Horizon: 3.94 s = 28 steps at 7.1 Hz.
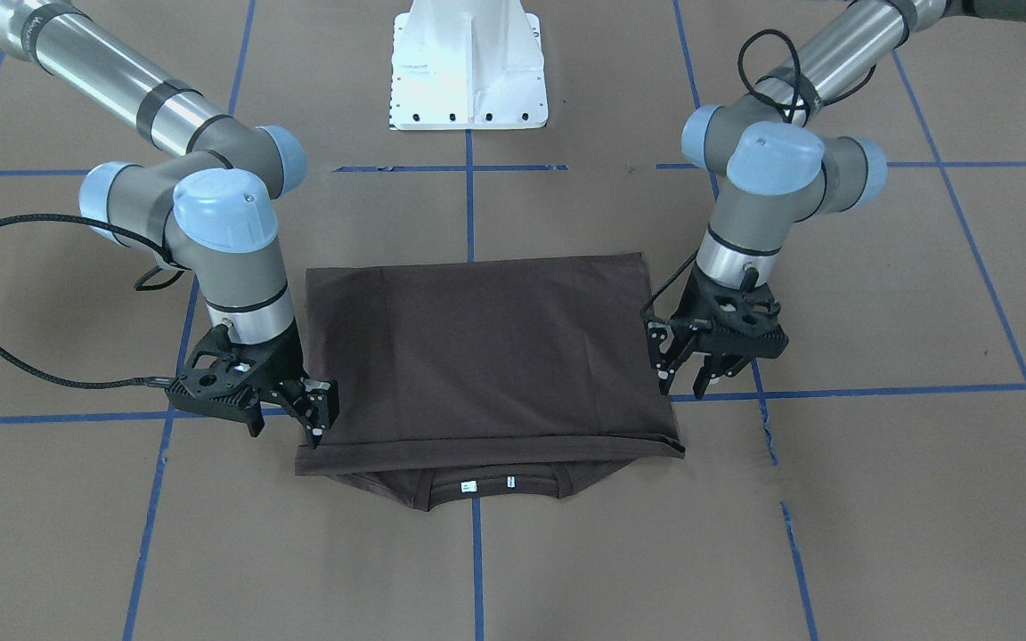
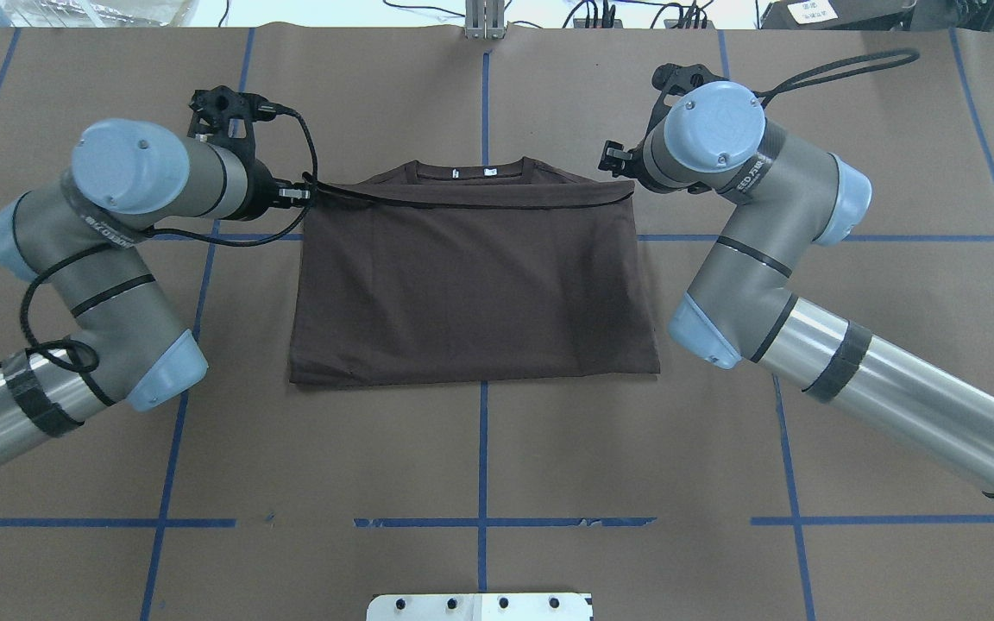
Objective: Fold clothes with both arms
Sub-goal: 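Release the hem and move the left gripper to the folded shirt's near corner, then grasp the shirt corner with the left gripper and drag it away, rotating it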
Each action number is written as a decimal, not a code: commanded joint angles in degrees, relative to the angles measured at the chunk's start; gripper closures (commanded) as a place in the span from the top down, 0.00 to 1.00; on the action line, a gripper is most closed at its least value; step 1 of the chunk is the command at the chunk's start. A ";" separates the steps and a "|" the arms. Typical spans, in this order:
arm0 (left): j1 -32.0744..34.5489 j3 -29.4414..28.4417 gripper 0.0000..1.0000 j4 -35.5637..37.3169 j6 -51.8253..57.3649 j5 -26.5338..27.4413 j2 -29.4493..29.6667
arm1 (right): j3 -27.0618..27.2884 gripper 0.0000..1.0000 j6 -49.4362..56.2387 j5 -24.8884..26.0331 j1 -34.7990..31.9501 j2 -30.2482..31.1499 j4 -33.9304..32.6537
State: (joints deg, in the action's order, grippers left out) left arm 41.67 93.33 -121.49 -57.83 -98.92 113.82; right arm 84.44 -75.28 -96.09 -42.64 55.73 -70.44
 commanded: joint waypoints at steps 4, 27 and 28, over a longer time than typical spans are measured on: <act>-13.79 10.21 0.48 -0.32 -20.91 2.67 -8.96 | 3.53 1.00 1.18 -1.03 -0.42 2.10 0.04; 11.15 -39.83 0.99 -16.23 12.44 7.08 16.72 | 3.45 1.00 1.45 -0.68 -0.78 2.90 0.13; 11.24 -33.89 1.00 -16.49 13.52 4.29 14.35 | 2.92 1.00 0.66 -0.51 -0.26 1.85 -0.04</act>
State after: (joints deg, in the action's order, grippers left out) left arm 52.63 54.24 -137.40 -46.35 -92.54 130.47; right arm 87.78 -73.77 -96.76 -43.43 58.48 -70.35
